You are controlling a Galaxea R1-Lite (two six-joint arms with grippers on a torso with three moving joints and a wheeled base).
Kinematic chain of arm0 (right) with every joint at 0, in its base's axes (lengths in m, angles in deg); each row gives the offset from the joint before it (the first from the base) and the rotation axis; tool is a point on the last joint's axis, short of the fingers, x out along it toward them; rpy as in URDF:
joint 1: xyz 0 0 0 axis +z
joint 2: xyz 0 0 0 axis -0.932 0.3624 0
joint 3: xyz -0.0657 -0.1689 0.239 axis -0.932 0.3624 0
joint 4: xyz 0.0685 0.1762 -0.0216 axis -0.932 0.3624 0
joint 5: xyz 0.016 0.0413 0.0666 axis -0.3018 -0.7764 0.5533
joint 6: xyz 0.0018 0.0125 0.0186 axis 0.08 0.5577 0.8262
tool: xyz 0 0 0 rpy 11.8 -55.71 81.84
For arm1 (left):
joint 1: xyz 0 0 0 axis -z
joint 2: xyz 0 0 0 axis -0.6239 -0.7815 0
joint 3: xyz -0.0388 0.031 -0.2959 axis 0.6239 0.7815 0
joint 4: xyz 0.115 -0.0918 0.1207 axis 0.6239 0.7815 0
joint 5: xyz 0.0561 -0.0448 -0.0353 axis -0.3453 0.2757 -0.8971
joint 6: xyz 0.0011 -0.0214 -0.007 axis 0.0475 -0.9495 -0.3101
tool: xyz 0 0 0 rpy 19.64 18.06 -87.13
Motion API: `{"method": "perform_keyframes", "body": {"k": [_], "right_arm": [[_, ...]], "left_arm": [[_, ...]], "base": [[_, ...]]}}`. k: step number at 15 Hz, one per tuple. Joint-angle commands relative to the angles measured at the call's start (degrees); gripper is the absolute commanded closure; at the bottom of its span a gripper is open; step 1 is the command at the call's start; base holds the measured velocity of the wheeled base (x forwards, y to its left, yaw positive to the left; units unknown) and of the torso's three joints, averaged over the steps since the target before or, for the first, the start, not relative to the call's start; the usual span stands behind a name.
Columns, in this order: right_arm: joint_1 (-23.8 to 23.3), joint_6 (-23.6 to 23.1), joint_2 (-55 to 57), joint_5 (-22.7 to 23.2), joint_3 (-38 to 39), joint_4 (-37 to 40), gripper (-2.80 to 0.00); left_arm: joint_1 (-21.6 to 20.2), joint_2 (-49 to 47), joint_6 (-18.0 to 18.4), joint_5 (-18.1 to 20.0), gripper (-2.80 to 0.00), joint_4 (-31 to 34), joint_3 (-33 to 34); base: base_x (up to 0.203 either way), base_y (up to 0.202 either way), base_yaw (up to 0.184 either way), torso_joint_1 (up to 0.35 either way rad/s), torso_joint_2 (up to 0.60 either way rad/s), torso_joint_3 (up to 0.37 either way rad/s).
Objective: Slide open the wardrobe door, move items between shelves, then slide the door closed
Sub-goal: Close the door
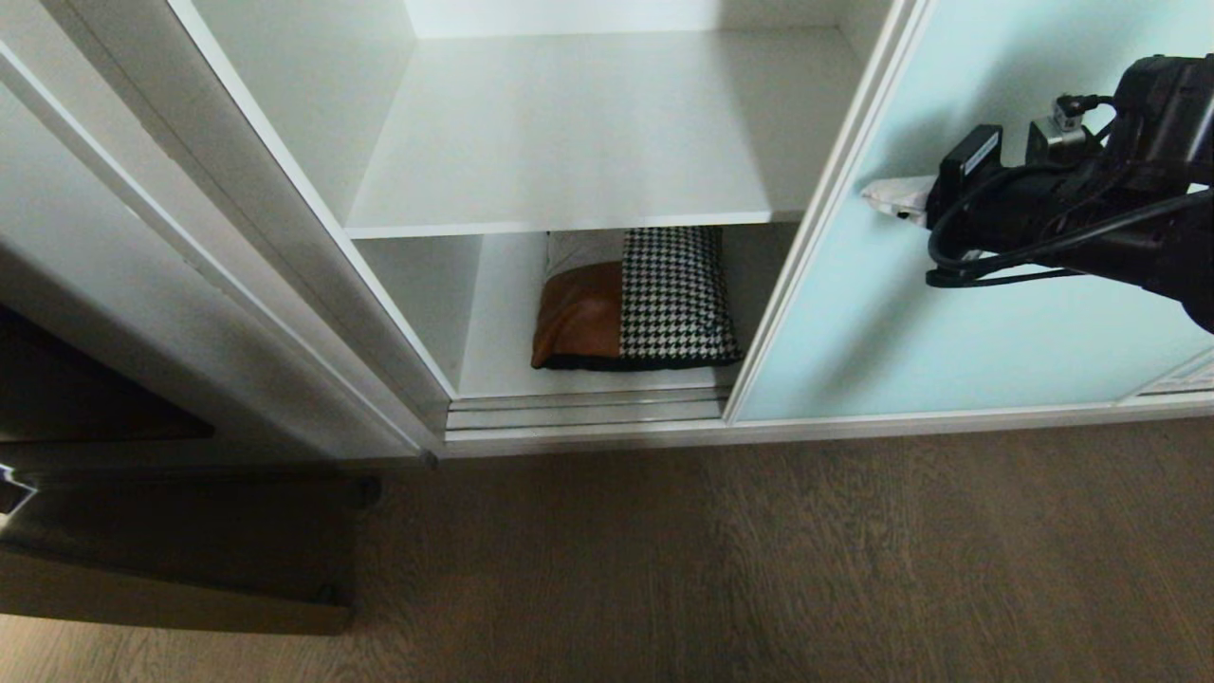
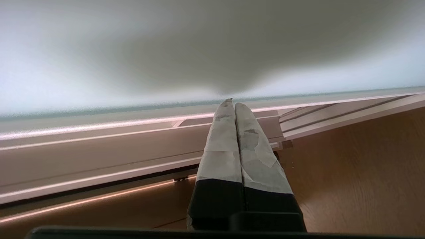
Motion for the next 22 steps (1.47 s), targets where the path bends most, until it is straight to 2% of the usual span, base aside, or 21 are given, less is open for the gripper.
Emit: {"method": "perform_keyframes", "body": {"k": [1,14,22], "right_arm": [[0.2,0.3,1.0,0.2,-0.1,-0.1,0.00],[2.6,0.2,4.1,0.1,-2.7,-0.1,0.00],[7.8,-0.5,7.2,-2.8,-7.0,0.3,0.00]], "left_arm": [[0.0,0.0,0.0,0.0,0.00,0.0,0.0],[0.0,0.0,0.0,0.0,0.00,0.0,0.0],[0.0,0.0,0.0,0.0,0.00,0.0,0.0]], "base": [[0.000,0.000,0.000,0.000,0.00,0.000],[0.000,0.000,0.000,0.000,0.00,0.000],[0.000,0.000,0.000,0.000,0.00,0.000]]}}
